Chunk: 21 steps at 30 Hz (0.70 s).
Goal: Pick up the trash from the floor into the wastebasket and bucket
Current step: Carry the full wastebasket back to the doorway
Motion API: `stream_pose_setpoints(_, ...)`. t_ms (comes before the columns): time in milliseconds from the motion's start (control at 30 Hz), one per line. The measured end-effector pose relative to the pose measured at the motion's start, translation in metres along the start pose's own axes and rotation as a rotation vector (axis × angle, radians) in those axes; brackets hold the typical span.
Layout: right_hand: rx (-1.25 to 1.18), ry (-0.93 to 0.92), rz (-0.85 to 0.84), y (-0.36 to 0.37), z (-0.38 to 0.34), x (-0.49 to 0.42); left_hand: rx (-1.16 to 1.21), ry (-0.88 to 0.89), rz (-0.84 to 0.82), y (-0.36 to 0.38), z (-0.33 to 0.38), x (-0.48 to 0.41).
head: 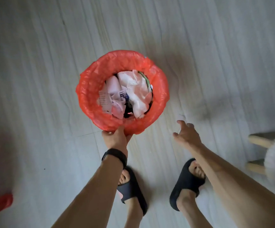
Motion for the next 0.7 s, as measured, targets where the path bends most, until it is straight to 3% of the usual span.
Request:
stream_pose_setpoints(133,0.084,-0.009,-0.068,0.02,0.01,-0.051,-0.098,0.106,0.126,0.001,-0.003,-0.024)
stream_pose_setpoints(233,0.198,-0.101,-0.011,0.042,0.007,-0.073,-0.206,0.165,0.269,-0.011,-0.004,-0.029)
stream_pose_setpoints(433,0.341,-0.096,0.054,0.07,0.017,-0.067,-0.139,0.137,0.241,-0.006,-0.024,-0.032)
stream_pose_setpoints(600,-0.26,-0.244,0.178,0.027,0.009,0.001,0.026,-0.003,0.142,-0.006,-0.029,-0.002)
stream_pose_setpoints(700,-0.384,-0.498,0.203,-0.023,-0.044,0.076,0.004,-0.046,0.166,-0.021,-0.013,0.027)
Point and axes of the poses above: each hand's wrist, its own x-axis away from the middle knuckle, its own y-axis out of the palm, z = x × y, the point moved 9 cm from there along -x, towards the middle knuckle, and after that the axes turned 6 degrees about -z, right-handed, at the moved point
